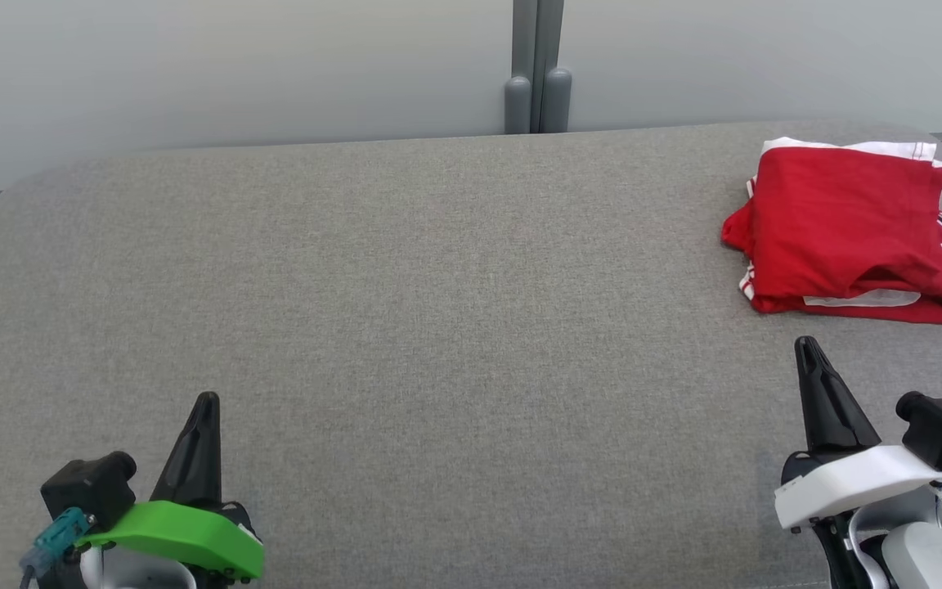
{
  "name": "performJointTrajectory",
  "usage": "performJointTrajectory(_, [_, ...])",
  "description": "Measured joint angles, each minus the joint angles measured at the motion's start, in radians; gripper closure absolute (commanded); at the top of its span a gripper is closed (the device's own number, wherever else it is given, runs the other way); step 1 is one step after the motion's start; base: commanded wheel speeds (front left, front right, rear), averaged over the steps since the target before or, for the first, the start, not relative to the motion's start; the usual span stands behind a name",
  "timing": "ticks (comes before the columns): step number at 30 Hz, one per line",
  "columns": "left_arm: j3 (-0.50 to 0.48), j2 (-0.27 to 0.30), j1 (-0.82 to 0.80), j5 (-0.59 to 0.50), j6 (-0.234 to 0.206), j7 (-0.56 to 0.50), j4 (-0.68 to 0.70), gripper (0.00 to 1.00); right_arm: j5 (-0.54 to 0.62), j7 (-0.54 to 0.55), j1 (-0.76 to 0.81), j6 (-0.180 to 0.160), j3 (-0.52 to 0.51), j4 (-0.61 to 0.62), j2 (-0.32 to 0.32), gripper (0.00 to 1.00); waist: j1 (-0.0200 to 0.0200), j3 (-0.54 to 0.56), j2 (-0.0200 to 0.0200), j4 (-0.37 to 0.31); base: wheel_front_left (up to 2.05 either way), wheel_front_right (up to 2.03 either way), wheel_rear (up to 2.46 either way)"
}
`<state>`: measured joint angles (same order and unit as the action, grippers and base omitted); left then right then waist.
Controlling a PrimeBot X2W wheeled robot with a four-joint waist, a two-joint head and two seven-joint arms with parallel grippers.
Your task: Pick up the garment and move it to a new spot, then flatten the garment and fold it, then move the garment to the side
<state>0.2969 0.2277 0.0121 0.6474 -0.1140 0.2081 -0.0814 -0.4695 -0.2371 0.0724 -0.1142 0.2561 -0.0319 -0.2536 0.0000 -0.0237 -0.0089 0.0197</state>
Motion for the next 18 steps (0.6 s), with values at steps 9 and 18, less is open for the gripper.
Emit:
performJointTrajectory(9, [-0.025, -0.022, 0.0, 0.094, 0.01, -0.023, -0.003, 1.0, -0.12, 0.019, 0.0, 0.016, -0.028, 0.0, 0.012, 1.0, 0.0, 0.001, 0.0, -0.002, 0.0, 0.0, 0.0])
performJointTrajectory(18, [-0.053, -0.033, 0.0, 0.175, 0.032, -0.05, -0.009, 1.0, -0.222, 0.045, -0.001, 0.026, -0.057, -0.007, 0.034, 1.0, 0.0, 0.003, 0.0, -0.003, 0.0, 0.0, 0.0])
